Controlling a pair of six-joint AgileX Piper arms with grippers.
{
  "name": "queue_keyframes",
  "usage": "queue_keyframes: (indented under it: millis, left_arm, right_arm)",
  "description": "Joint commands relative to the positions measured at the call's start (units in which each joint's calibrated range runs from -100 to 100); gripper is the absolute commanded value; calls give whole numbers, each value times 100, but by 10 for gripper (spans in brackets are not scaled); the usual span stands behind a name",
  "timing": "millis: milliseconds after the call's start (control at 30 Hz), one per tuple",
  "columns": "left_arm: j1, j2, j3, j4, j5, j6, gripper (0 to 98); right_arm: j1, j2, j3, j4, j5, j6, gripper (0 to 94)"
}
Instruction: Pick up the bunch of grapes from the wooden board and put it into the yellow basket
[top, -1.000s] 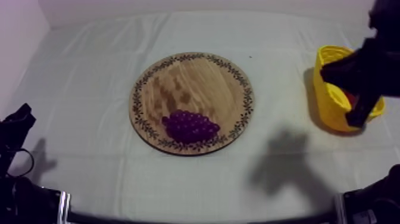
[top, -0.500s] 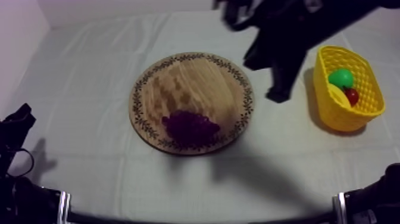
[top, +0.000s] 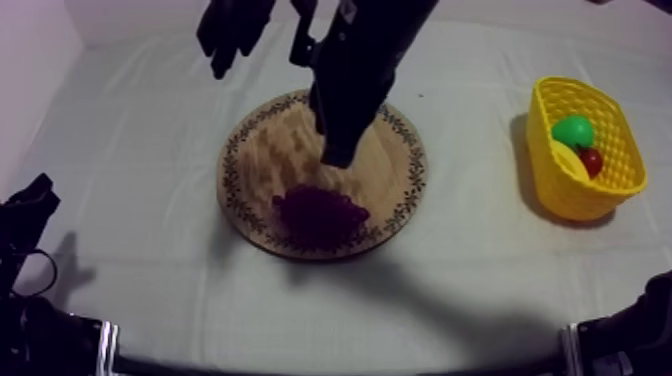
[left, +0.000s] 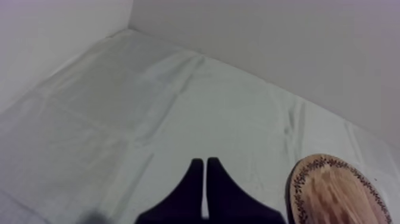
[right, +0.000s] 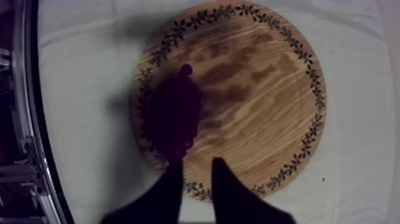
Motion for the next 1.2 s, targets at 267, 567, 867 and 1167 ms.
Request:
queue_keyframes:
  millis: [267, 567, 867, 1167]
  left_arm:
    - [2, 3, 4, -4, 3, -1, 0]
    - [2, 3, 4, -4, 3, -1, 0]
    - [2, 3, 4, -4, 3, -1, 0]
    - [2, 3, 4, -4, 3, -1, 0]
  right_arm:
    - [22, 45, 10, 26, 71, -81, 690]
    - [-103, 391, 472, -69, -132, -181, 741]
    - [-206, 1273, 865, -202, -673, -192, 746]
    - [-146, 2230, 398, -233, -901, -209, 746]
